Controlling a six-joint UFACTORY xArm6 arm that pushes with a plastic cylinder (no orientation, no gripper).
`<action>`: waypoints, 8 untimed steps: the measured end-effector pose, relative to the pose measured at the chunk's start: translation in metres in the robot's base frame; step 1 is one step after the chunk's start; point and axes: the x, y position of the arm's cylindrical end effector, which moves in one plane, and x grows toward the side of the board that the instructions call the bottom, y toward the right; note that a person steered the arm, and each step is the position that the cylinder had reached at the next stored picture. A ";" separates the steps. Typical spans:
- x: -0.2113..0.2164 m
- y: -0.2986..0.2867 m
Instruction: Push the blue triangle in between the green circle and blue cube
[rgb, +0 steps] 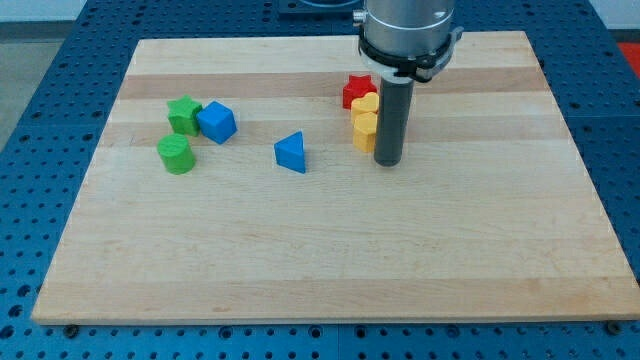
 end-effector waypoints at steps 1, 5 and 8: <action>0.009 -0.006; 0.000 -0.100; -0.015 -0.201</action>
